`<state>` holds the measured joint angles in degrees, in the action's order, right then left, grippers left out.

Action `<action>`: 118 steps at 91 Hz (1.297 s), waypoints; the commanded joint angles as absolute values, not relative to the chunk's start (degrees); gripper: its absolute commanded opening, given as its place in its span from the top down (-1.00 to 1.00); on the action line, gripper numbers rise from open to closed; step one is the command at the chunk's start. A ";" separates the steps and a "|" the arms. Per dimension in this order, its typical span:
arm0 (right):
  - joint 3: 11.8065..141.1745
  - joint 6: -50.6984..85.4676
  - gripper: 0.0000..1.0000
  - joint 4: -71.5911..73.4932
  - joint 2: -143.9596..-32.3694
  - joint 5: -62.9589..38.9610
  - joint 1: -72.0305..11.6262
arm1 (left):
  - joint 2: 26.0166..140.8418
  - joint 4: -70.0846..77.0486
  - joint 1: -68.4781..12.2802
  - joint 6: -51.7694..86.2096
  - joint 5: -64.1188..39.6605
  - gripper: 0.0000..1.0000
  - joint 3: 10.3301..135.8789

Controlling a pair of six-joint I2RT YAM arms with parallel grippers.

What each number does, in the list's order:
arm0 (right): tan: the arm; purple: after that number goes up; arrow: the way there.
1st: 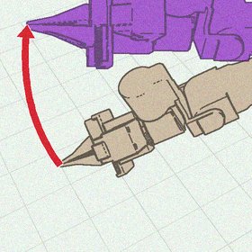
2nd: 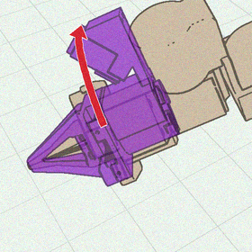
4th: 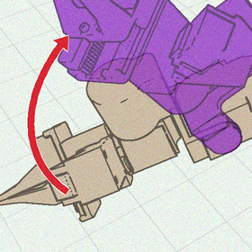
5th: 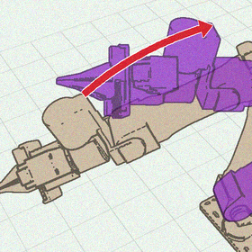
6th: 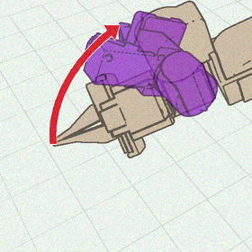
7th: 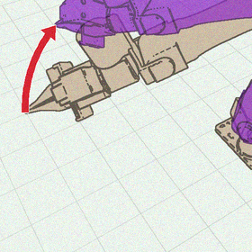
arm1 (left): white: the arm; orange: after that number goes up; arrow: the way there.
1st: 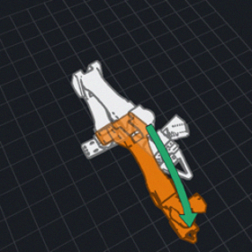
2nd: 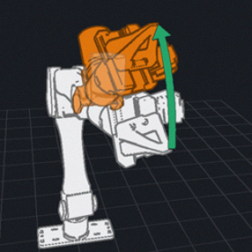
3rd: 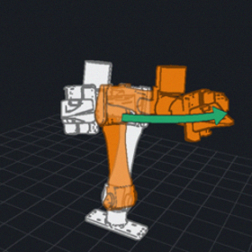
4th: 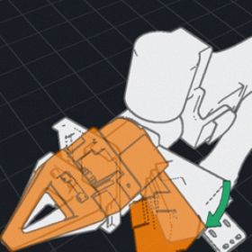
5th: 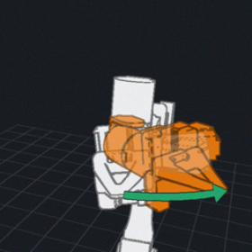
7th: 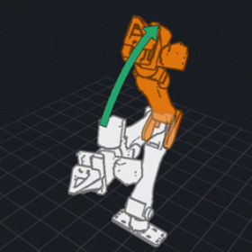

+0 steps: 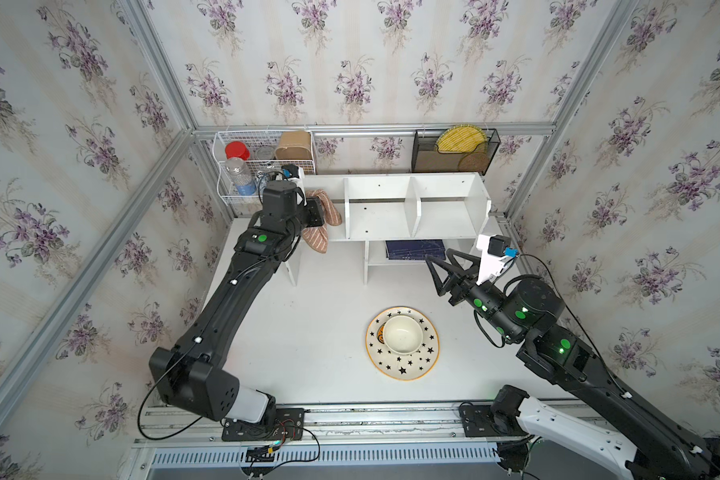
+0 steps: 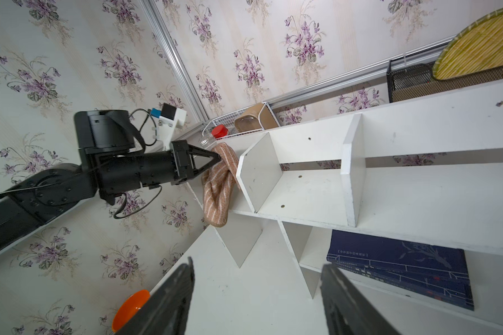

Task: Wipe the bookshelf clean with a cloth
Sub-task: Wipe the dust from the shelf.

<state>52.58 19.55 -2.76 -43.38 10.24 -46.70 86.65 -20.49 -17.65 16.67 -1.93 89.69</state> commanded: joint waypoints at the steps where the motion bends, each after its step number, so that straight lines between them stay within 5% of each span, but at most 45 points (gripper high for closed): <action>1: 52.22 20.38 -0.44 -3.87 -42.86 11.20 -46.67 | 89.67 -18.52 -17.66 16.17 -2.86 1.00 91.08; 21: 50.89 22.37 -0.53 -5.53 -40.96 12.24 -46.46 | 91.30 -19.15 -17.67 21.12 -0.66 1.00 85.59; 24: 50.64 22.90 -0.55 -4.80 -40.31 10.18 -46.07 | 91.38 -20.03 -17.67 21.42 -0.27 0.88 85.34; 35: 49.69 25.83 -0.61 2.85 -37.92 -7.39 -43.16 | 90.45 -20.08 -17.66 21.87 0.64 0.35 83.58; 58: 51.52 42.70 -0.17 25.44 -42.66 -41.77 -37.27 | 92.10 -21.81 -17.58 22.25 0.97 0.21 86.69; 64: 51.12 47.75 0.15 32.63 -44.24 -47.08 -36.94 | 92.20 -21.66 -17.58 23.22 0.73 0.34 86.44; 78: 50.02 60.70 0.73 52.38 -48.37 -55.69 -36.72 | 93.61 -21.73 -17.22 24.70 1.80 1.00 86.70; 83: 49.49 66.65 0.86 60.71 -50.13 -57.89 -36.74 | 94.60 -22.24 -16.56 25.59 1.78 1.00 87.16; 95: 48.67 75.81 0.99 73.82 -53.67 -59.47 -36.73 | 95.99 -21.82 -15.03 26.47 0.59 1.00 88.50; 118: 48.79 77.41 1.00 76.90 -54.86 -58.55 -36.62 | 100.15 -24.83 -14.65 25.25 -1.31 1.00 93.78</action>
